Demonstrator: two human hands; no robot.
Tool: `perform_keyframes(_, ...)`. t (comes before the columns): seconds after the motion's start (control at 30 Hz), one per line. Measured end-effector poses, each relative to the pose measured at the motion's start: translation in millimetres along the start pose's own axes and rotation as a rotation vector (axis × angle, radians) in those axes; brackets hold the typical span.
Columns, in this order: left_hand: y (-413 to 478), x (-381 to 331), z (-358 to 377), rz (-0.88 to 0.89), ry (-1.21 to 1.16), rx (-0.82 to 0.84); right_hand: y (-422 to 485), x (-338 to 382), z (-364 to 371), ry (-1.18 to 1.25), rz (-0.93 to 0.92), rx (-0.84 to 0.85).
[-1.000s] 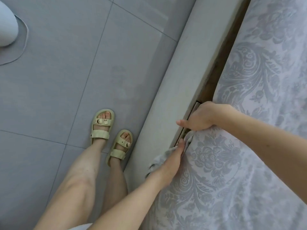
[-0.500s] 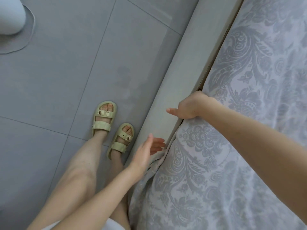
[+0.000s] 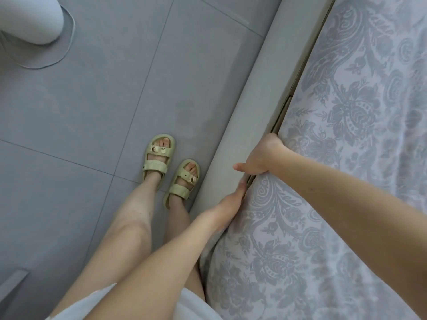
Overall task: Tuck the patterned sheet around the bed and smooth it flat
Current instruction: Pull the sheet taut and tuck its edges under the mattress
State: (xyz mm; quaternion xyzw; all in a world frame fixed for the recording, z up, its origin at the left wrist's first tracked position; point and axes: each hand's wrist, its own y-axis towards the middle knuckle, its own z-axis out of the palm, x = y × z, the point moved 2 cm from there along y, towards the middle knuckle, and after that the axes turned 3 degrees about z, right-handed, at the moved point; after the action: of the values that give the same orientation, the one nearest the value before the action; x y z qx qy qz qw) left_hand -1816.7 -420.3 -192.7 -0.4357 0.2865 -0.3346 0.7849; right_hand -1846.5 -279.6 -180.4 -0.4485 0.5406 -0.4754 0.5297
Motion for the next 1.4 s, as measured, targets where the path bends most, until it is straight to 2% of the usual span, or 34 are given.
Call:
perform_keyframes(0.13, -22.3, 34.4, -46.6, 0.201, -0.116, -0.37, -20.4, 22.0, 2.2, 0.162, -0.11, -0.177)
perform_keyframes(0.2, -33.1, 60.7, -68.3, 0.168, -0.1, -0.475, -30.2, 44.6, 10.3, 0.25, -0.195, -0.196)
perform_keyframes(0.27, -38.0, 84.2, -80.6, 0.086, -0.046, -0.459, -34.2, 63.8, 20.0, 0.283, -0.229, -0.118)
perform_keyframes(0.37, -43.2, 111.1, -83.0, 0.005, -0.003, -0.375, -24.7, 80.9, 27.0, 0.23, -0.172, 0.069)
perform_keyframes(0.53, -59.3, 134.5, -69.8, 0.113, -0.14, -0.239, -7.5, 103.3, 29.5, 0.252, -0.141, 0.267)
perform_keyframes(0.67, -56.1, 144.6, -43.7, 0.087, -0.114, -0.035, -10.5, 114.6, 42.5, 0.201, -0.089, 0.274)
perform_keyframes(0.8, -35.8, 147.3, -16.1, -0.082, -0.096, 0.104, -27.8, 108.4, 44.5, 0.319, -0.111, 0.343)
perform_keyframes(0.87, -30.6, 144.0, 0.6, -0.134, -0.066, 0.231, -34.3, 102.7, 46.4, 0.36, -0.113, 0.337)
perform_keyframes(0.93, -30.6, 135.9, 8.2, -0.182, -0.073, 0.289, -31.0, 100.9, 50.4, 0.36, -0.114, 0.304)
perform_keyframes(1.03, -19.3, 129.6, -4.8, -0.086, -0.058, 0.232, -17.3, 116.8, 55.3, 0.297, -0.103, 0.278)
perform_keyframes(1.1, -20.0, 131.2, -26.8, -0.055, 0.007, 0.13, -5.1, 132.9, 60.5, 0.298, -0.071, 0.336)
perform_keyframes(1.23, -30.4, 152.2, -62.5, 0.046, 0.019, -0.106, 14.0, 143.2, 70.4, 0.249, -0.051, 0.331)
perform_keyframes(1.33, -47.2, 174.3, -49.8, -0.011, -0.003, -0.013, 7.8, 143.3, 71.0, 0.24, -0.03, 0.281)
perform_keyframes(1.4, -52.4, 186.2, -32.3, -0.077, -0.041, 0.033, -8.0, 143.9, 70.0, 0.162, -0.019, 0.156)
